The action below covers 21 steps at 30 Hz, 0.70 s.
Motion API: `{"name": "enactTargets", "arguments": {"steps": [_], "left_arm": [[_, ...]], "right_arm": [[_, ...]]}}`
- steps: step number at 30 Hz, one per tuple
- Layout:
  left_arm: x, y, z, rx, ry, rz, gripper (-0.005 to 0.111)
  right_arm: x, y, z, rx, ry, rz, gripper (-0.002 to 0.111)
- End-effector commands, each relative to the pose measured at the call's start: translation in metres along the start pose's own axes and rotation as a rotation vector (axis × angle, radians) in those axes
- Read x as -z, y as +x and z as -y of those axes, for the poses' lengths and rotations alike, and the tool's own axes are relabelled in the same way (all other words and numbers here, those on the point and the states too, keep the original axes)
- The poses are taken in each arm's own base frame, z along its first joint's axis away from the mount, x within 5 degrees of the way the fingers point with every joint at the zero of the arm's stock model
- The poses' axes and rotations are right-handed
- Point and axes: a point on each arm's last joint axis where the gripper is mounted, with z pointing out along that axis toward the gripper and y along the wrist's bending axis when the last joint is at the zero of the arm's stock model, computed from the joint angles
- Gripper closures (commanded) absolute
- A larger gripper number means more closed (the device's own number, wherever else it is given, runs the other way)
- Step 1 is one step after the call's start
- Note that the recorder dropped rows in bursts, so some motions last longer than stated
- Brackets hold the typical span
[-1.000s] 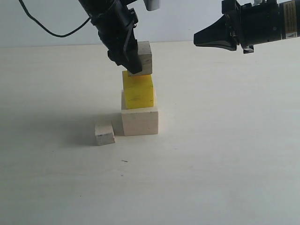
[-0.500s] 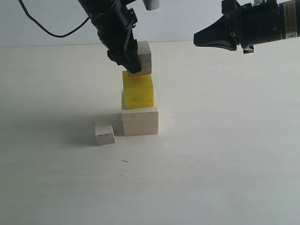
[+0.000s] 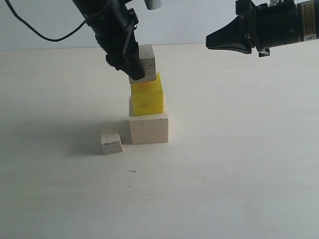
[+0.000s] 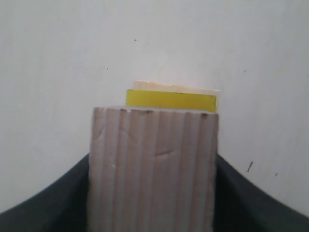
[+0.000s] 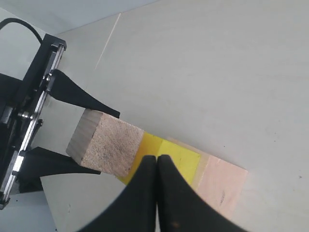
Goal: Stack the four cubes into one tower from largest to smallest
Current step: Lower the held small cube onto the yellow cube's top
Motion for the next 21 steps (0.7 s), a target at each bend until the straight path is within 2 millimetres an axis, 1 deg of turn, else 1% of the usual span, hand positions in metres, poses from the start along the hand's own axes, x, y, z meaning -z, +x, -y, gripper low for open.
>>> {"name": "enactTargets", "arguments": {"steps": [1,21], "left_arm": [[0.0063,-0.0019,0.0018,-0.004,-0.003,0.023,0.107],[0.0016,-0.0022,0.0018,-0.016,0.015,0.031,0.107]], "right_arm": [[0.0014,-0.0012,-0.0006,0.003,-0.004,0.006,0.108],[0.0014,-0.001,-0.0009,0.003,-0.007,0.004,0.108]]}}
